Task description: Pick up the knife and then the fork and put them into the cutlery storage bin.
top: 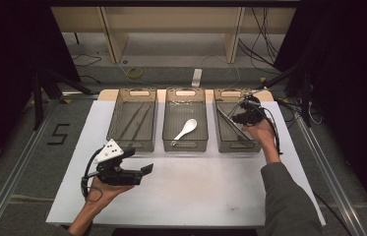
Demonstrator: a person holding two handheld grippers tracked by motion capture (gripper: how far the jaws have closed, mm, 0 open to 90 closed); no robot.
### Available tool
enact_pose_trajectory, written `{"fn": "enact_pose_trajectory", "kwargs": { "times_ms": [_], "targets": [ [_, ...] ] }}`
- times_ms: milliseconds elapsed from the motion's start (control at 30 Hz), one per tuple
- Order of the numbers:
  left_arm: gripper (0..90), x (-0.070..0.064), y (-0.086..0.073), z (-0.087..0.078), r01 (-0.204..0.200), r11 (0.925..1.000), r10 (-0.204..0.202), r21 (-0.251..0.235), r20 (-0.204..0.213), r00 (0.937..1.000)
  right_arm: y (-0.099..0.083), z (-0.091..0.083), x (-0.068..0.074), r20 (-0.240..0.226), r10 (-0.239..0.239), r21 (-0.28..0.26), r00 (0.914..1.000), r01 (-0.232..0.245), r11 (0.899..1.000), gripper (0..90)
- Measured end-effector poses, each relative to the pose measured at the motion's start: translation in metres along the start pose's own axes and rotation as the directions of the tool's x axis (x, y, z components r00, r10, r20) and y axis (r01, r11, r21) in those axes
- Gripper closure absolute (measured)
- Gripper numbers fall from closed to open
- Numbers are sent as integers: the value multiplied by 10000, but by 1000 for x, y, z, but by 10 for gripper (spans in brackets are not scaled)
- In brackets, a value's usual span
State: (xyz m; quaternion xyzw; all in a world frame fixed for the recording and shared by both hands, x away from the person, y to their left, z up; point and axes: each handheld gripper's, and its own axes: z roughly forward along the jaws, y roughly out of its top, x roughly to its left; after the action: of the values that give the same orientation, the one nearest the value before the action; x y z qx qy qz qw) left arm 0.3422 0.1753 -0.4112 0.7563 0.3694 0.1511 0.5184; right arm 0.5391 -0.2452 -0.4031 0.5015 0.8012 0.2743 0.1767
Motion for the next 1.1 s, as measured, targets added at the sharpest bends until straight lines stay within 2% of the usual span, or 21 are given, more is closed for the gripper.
{"fn": "enact_pose_trajectory", "kwargs": {
  "times_ms": [133,233,333,433,567,667,900,1000,1100],
  "targets": [
    [117,1,0,0,16,10000,-16,-28,14,10000,0,-7,4,-155,-152,-210,9998,149,9997,647],
    [116,1,0,0,57,10000,-57,-31,24,10000,-1,-14,7,-450,-150,-439,9989,130,9989,600],
    [115,1,0,0,77,10000,-77,-38,54,10000,-4,-24,12,-888,-108,-893,9960,29,9960,555],
    [115,1,0,0,175,9998,-174,-70,105,9998,-9,-34,20,-1295,-210,-1216,9914,51,9926,480],
    [115,1,0,0,229,9997,-227,-132,165,9996,-19,-47,33,-1573,-374,-1639,9868,113,9864,415],
    [115,2,0,0,242,9996,-240,-110,163,9996,-27,-53,40,-1847,-410,-1877,9819,57,9822,387],
    [115,3,-1,0,282,9996,-281,-62,136,9995,-44,-59,53,-2153,-613,-2320,9746,100,9727,357],
    [115,5,-1,1,341,9994,-341,-66,126,9993,-52,-62,57,-2434,-614,-2716,9680,-73,9624,357],
    [115,6,-2,0,426,9990,-424,-102,141,9990,-54,-64,61,-2546,-709,-2791,9644,-30,9602,343]
  ]
}}
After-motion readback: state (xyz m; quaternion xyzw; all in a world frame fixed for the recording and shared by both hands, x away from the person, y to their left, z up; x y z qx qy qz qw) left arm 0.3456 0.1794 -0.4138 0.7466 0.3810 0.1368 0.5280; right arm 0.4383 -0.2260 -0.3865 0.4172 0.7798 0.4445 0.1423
